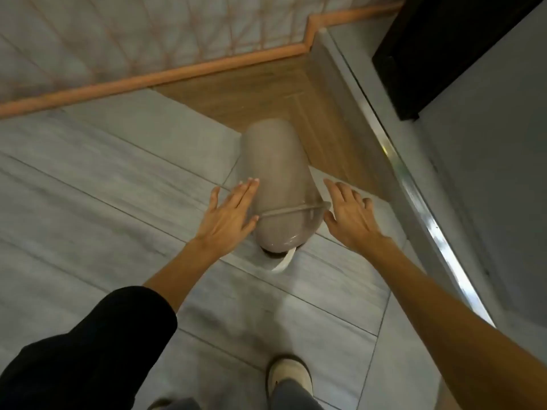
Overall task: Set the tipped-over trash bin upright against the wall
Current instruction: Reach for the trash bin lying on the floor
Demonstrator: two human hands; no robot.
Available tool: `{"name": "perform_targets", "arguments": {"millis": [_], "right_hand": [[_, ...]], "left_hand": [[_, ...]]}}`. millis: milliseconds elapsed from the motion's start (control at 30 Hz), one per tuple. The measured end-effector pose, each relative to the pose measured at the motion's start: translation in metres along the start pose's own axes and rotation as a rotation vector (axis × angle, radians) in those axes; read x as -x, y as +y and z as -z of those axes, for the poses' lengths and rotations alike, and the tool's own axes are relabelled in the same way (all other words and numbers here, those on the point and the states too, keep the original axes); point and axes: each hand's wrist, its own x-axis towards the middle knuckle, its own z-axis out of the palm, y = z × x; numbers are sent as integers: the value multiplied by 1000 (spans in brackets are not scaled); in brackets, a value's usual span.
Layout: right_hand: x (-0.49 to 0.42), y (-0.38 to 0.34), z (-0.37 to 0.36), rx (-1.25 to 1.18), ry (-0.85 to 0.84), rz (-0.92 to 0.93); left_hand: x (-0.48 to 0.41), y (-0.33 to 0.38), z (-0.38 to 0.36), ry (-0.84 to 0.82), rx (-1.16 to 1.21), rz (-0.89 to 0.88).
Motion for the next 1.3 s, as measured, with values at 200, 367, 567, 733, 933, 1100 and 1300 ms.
{"name": "perform_targets", "arguments": {"millis": [200,367,567,733,933,1100,1300], "right_hand": [[-25,8,-52,-161,30,-28],[-33,13,-89,-541,158,-147],[-33,16,-100,-766,198,-280],[-33,14,-97,-809,206,-297],[-28,2,-85,-850,250,-276],[-26,-7,-68,-845,263,-188],[-33,-19,-34,-842,243,-38]], "left_hand": [[-10,-24,-53,-33,227,2],[2,-28,-82,24,510,50],[12,-33,-117,-10,661,153],[11,-38,-116,8,660,106],[-2,-47,-90,138,699,109],[-22,-54,-55,235,614,24],[-59,-77,11,234,555,31]]}}
